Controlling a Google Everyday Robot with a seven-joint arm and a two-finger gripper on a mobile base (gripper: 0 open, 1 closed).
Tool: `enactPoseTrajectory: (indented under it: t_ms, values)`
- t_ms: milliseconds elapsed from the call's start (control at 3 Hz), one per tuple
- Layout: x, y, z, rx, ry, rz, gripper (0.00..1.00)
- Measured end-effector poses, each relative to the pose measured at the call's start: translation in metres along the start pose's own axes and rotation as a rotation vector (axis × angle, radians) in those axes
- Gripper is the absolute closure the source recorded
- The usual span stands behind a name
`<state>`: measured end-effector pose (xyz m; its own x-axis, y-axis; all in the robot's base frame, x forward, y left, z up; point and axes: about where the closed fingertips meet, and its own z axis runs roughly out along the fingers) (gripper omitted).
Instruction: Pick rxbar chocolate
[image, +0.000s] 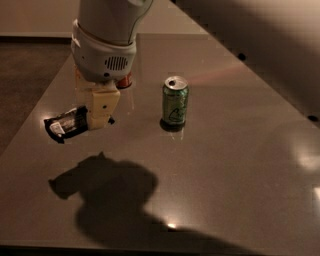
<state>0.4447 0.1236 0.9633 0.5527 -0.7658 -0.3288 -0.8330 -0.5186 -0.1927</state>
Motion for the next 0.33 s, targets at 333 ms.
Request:
enactPoseTrajectory:
  t_ms: [333]
  values:
    - [0.0000, 0.0000, 0.0000, 0.000, 0.000, 0.000, 1.00]
